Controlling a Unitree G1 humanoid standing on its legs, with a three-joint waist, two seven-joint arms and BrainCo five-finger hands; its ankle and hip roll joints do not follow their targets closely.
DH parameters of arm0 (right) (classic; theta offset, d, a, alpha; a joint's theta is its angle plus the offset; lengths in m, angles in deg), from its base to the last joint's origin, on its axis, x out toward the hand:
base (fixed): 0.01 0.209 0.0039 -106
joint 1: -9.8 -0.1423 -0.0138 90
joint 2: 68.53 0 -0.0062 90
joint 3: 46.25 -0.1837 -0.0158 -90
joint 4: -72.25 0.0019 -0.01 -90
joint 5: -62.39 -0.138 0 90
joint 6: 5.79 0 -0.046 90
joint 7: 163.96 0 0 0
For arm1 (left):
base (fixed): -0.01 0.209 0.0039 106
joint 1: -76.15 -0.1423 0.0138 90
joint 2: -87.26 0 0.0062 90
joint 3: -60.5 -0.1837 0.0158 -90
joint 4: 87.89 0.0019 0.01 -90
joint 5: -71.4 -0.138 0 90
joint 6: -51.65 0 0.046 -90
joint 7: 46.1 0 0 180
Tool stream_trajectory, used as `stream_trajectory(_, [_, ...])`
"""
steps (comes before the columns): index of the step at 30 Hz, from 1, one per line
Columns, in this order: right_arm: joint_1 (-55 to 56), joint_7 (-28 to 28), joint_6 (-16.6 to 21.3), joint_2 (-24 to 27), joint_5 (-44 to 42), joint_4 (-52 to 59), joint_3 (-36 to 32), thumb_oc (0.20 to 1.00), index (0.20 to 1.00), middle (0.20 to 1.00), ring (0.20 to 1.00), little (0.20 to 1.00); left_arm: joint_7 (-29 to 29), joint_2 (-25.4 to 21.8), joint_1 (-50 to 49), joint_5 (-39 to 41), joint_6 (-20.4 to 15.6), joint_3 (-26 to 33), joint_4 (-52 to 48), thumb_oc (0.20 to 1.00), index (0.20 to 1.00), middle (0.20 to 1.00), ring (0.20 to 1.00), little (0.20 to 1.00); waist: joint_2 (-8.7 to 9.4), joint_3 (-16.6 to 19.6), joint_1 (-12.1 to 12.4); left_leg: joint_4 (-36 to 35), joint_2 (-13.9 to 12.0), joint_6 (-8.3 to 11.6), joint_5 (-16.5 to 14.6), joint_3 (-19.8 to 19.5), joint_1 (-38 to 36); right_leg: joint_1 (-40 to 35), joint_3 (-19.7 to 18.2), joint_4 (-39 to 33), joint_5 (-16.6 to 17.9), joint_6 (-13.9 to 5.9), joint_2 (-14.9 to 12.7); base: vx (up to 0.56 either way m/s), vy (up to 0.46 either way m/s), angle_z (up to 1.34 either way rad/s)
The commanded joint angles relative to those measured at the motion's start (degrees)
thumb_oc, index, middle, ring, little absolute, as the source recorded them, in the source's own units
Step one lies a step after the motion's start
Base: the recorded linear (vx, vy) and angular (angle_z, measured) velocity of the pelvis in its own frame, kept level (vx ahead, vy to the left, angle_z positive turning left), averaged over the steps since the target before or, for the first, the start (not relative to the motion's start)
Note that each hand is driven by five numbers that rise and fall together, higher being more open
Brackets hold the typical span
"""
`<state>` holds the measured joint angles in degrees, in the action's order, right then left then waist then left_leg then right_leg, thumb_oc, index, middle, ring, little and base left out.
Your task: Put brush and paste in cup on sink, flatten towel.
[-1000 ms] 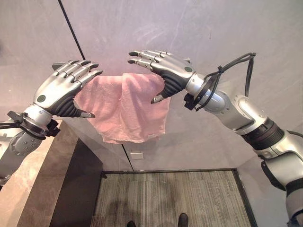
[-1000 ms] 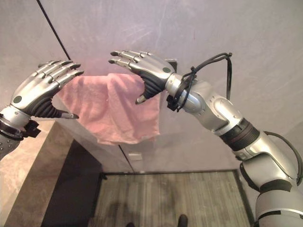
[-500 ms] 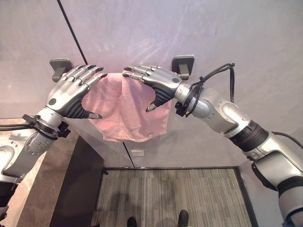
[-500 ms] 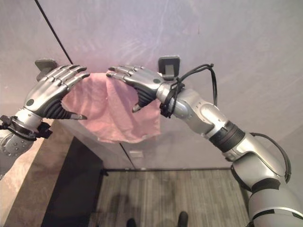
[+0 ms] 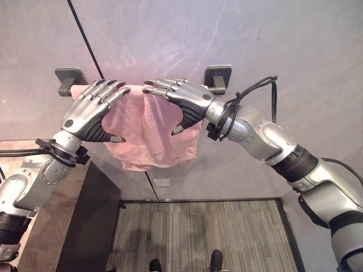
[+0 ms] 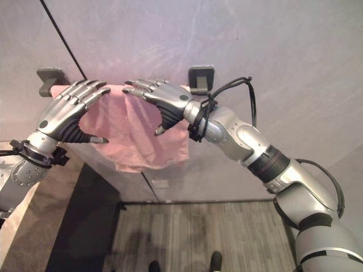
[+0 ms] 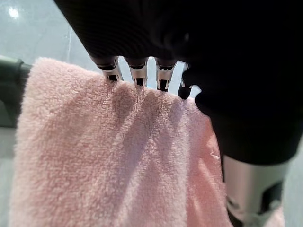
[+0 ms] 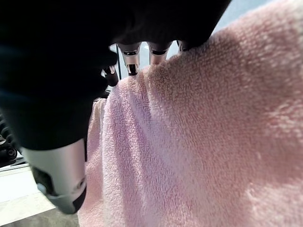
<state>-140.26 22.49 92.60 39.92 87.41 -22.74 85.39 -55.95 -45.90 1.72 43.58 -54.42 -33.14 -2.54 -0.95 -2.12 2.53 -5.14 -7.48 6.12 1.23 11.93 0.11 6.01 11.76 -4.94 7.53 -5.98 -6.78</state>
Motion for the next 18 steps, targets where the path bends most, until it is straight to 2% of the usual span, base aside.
stream_trajectory(1, [-2.78,1.00,0.54,-0.59,-1.82,0.61,1.28,1.000,1.000,1.000,1.000,1.000,-0.09,-2.57,2.57,-1.90,1.92,-2.14,2.59,1.000,1.000,1.000,1.000,1.000,4.05,-0.75,0.27,0.14,2.11,-1.24,-0.01,1.07,-1.89,-3.12,-2.82,-0.06,0.12,-4.72,-4.98,0.00,-0.003,-0.03])
stream_trajectory(9, [0.64,1.01,0.40,1.96,-2.35,1.43,-0.77,1.000,1.000,1.000,1.000,1.000,0.68,-3.92,-1.62,-3.17,3.00,1.57,3.00,1.000,1.000,1.000,1.000,1.000,3.77,-0.61,0.14,0.14,1.98,-1.21,-0.17,1.62,-2.28,-3.01,-3.24,-0.06,0.10,-4.74,-4.82,0.00,0.000,0.00])
stream_trajectory(11, [2.53,1.50,0.44,4.44,-2.52,2.74,-1.80,1.000,1.000,1.000,1.000,1.000,0.87,-4.38,-3.86,-3.33,3.08,3.87,2.93,1.000,1.000,1.000,1.000,1.000,3.65,-0.77,-0.02,0.14,1.98,-1.17,-0.16,1.79,-2.25,-2.87,-3.32,-0.06,0.19,-4.80,-4.80,0.00,0.000,0.00])
stream_trajectory(18, [5.97,2.03,0.34,7.57,-3.25,4.70,-4.32,1.000,1.000,1.000,1.000,1.000,0.50,-3.39,-8.60,-2.80,4.18,8.13,4.86,1.000,1.000,1.000,1.000,1.000,3.41,-1.12,-0.18,0.14,2.02,-1.20,-0.06,2.23,-2.12,-2.42,-3.45,-0.06,0.50,-4.87,-4.84,0.00,0.000,-0.02])
